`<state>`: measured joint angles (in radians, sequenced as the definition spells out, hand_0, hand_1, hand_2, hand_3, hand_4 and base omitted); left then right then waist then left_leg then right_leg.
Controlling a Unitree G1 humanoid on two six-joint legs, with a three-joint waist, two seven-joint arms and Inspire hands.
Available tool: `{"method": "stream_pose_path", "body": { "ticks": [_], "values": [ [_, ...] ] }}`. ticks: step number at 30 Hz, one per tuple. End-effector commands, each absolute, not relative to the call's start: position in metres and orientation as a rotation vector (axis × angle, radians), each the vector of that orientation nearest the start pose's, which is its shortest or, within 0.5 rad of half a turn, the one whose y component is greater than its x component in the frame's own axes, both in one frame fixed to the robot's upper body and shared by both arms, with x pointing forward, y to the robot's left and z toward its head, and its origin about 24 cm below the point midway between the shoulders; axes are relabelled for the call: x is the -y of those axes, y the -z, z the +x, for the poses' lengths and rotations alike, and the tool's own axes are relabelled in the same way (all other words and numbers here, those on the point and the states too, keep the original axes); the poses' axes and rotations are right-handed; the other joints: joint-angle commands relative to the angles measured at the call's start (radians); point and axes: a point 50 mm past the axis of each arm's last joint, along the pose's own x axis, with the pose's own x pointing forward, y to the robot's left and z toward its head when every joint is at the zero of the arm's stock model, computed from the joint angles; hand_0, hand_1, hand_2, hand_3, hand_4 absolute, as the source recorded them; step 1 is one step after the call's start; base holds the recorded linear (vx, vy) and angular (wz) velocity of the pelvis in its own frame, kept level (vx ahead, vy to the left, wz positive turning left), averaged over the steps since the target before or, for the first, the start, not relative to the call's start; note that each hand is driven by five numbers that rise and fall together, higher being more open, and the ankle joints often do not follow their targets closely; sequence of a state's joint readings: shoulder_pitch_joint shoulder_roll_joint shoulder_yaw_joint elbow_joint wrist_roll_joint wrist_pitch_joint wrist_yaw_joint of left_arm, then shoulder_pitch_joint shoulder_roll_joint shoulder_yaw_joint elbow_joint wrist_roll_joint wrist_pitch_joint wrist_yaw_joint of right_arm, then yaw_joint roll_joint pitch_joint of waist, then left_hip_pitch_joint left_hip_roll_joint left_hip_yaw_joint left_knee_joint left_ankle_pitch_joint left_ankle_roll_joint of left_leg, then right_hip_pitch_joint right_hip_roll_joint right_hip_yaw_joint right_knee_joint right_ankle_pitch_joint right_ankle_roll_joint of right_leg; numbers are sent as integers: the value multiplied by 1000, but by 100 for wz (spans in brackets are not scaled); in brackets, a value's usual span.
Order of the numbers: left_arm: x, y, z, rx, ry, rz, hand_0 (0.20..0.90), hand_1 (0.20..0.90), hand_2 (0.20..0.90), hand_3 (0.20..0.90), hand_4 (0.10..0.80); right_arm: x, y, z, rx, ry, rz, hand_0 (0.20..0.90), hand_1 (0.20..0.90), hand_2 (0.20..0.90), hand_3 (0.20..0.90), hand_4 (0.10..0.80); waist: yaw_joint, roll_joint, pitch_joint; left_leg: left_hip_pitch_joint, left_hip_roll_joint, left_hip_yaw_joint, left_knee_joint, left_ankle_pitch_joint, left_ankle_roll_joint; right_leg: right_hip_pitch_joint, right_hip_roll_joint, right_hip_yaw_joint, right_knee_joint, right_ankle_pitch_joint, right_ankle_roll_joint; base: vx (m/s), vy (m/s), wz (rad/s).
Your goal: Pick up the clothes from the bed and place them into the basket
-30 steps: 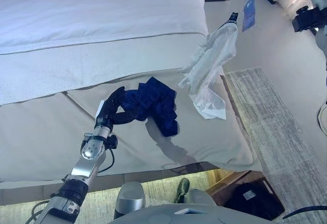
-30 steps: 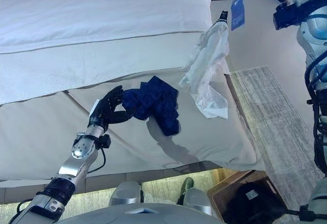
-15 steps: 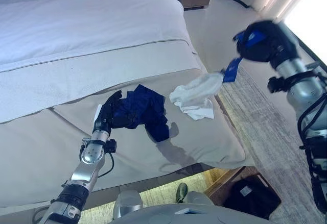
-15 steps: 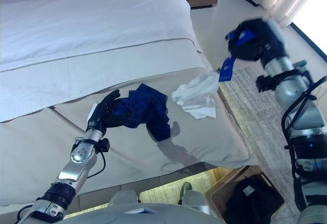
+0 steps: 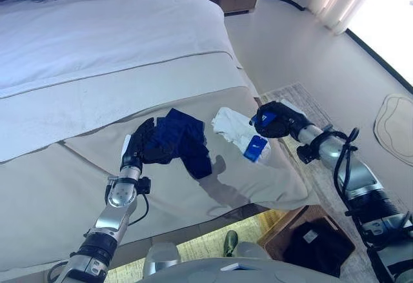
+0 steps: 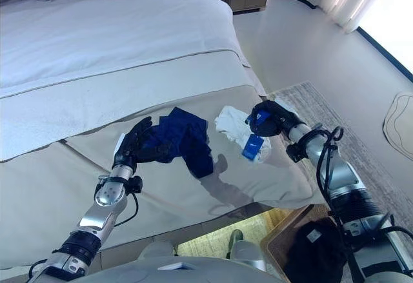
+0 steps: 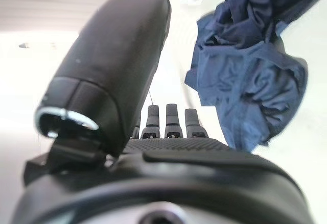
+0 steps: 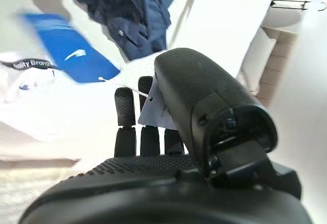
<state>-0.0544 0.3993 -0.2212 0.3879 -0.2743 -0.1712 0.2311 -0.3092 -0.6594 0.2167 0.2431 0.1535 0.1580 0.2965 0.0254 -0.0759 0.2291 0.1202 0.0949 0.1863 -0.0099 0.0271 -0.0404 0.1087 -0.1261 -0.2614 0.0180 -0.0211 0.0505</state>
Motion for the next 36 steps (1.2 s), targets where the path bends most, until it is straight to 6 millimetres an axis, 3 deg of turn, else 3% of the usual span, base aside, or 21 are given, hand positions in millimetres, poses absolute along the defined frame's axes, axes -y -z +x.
{"method": "stream_pose_path", "body": {
  "ticks": [1,5,6,7,14,18,26,36],
  "values": [
    [-214,-20,270,-31,-121,204,900,900,900,900,800,226,-98,326,-117,-332,-592,300,300,300,200,100,20,8,-92,-27,18,-9,12,-69,-2,-15,-48,8,43,-20,49,-12,-18,7],
    [-210,-21,272,-30,-99,202,900,900,900,900,800,226,-89,333,-161,-311,-624,300,300,300,200,100,36,11,-86,-31,19,-19,15,-69,-3,-13,-49,2,42,-21,46,2,-10,8],
    [-210,-21,272,-30,-93,201,900,900,900,900,800,227,-89,335,-159,-300,-637,387,387,387,302,202,40,12,-86,-32,19,-21,16,-69,-4,-12,-49,2,42,-21,46,18,-5,8],
    [-209,-20,271,-32,-85,202,900,900,900,900,800,228,-91,337,-155,-284,-654,900,900,900,900,800,44,14,-86,-34,19,-23,18,-70,-5,-11,-50,-1,42,-21,45,23,-4,7],
    [-213,-18,268,-40,-87,206,900,900,900,900,800,226,-98,343,-153,-333,-728,900,900,900,900,800,55,17,-84,-36,18,-30,23,-71,-6,-9,-51,-2,44,-23,44,13,1,1],
    [-216,-15,267,-49,-91,213,900,900,900,900,800,218,-107,340,-93,-419,-745,900,900,900,900,800,51,15,-82,-37,18,-30,26,-72,-4,-13,-52,3,47,-24,45,0,0,0],
    [-216,-11,264,-57,-87,212,900,900,900,900,800,214,-123,333,47,-428,-934,900,900,900,900,800,38,13,-82,-36,19,-26,24,-72,-3,-19,-52,13,47,-22,50,0,0,0],
    [-221,-9,261,-61,-104,215,900,900,900,900,800,217,-123,325,42,-443,-1049,900,900,900,900,800,30,14,-79,-34,20,-22,26,-74,-2,-21,-54,17,51,-23,53,0,0,0]
  ]
}}
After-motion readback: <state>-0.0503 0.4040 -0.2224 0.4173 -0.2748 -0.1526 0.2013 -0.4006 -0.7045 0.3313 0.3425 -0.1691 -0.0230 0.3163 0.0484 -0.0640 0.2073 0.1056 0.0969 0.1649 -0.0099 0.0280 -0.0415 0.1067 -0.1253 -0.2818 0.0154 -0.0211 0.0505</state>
